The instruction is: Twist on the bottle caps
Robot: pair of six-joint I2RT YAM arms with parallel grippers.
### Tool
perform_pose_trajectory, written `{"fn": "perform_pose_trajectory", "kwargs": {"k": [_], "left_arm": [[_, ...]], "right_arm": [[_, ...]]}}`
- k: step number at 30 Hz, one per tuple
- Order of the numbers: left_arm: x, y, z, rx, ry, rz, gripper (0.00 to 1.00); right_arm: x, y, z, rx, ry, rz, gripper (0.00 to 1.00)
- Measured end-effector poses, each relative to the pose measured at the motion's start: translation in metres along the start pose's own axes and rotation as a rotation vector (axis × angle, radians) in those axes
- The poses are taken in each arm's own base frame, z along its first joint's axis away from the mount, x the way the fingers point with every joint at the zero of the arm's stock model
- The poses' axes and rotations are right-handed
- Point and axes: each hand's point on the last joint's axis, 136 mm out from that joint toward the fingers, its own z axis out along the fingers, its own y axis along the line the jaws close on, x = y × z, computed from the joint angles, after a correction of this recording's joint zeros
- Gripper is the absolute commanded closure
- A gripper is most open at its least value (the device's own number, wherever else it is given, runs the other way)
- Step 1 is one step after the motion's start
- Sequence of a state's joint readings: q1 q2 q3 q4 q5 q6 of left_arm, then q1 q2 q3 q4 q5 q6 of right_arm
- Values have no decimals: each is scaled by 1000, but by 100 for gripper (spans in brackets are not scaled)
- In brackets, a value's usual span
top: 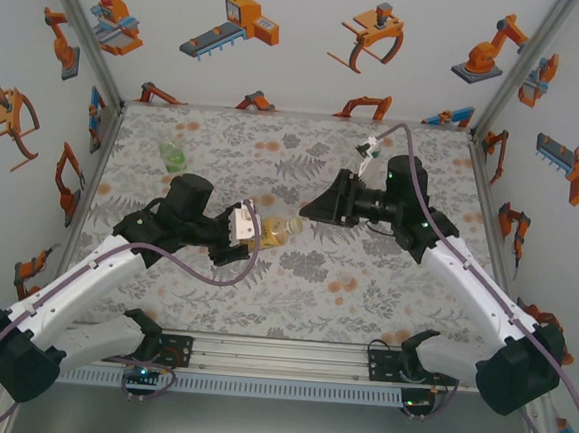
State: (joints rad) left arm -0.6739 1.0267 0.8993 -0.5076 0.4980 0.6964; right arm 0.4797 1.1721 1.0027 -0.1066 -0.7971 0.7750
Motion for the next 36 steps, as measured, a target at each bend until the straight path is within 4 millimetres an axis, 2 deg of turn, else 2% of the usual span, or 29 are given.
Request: {"fn": "perform_pose_trajectory", "kwargs": {"k": [7, 14, 19, 22, 27, 36], "left_arm": [[-1, -2, 0, 10, -8, 9, 100], [-10, -11, -2, 56, -55, 26, 100], [-16, -20, -3, 107, -92, 34, 100], [-17, -24, -3, 134, -103, 34, 100], [-16, -30, -3, 170, -110, 28, 100], [-15, -33, -1, 186, -107, 24, 100]], "right_arm": [[17, 35, -18, -123, 49, -489, 47], [30, 65, -32, -224, 104, -891, 44], [56, 74, -29, -289, 164, -1146, 42], [65, 75, -27, -313, 196, -1241, 42], [67, 80, -20, -341, 205, -1343, 42], [71, 83, -15, -382, 214, -1377, 44]]}}
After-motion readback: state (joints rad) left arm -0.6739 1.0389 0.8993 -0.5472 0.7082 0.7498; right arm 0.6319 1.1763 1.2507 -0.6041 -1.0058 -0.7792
